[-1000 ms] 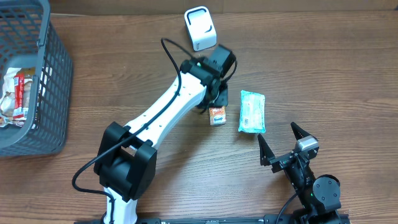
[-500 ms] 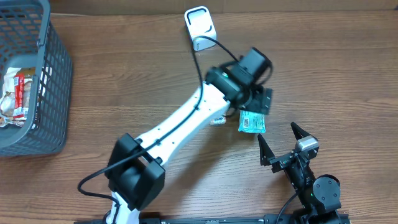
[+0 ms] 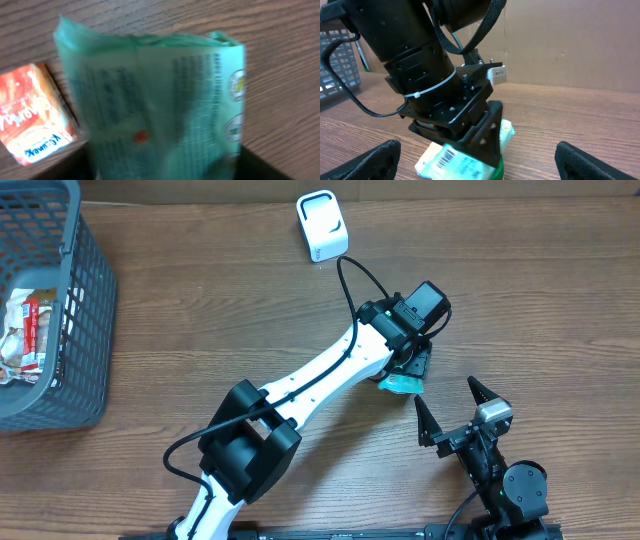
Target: Scan the item barcode
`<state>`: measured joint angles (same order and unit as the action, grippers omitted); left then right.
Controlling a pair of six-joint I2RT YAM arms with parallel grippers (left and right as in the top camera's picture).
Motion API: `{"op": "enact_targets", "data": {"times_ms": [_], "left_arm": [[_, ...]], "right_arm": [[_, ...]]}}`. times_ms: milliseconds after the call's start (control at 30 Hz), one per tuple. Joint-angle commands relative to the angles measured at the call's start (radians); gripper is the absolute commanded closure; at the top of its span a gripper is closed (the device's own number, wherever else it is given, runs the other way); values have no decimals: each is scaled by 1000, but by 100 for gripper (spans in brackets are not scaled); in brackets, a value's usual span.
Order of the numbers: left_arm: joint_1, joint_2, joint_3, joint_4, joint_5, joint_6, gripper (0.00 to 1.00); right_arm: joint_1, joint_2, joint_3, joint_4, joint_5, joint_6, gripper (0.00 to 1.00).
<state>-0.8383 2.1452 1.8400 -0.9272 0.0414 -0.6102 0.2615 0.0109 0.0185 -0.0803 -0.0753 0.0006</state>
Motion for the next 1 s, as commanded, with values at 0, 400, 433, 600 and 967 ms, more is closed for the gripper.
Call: {"op": "enact_targets", "data": {"times_ms": [0, 400, 433, 600, 967], "left_arm": [[-6, 2, 21, -2, -18, -4, 49], [23, -74, 75, -43, -26, -3, 51], [31, -87, 79, -52, -26, -3, 51], [72, -114, 79, -136, -35, -3, 51], [137, -112, -24, -316, -280, -64, 50]], "right_arm": [[-5, -8, -11, 3, -5, 3, 0], [-5, -8, -11, 3, -5, 3, 0], [-5, -8, -11, 3, -5, 3, 0], [-5, -8, -11, 3, -5, 3, 0], [-5, -8, -11, 3, -5, 3, 0]]}}
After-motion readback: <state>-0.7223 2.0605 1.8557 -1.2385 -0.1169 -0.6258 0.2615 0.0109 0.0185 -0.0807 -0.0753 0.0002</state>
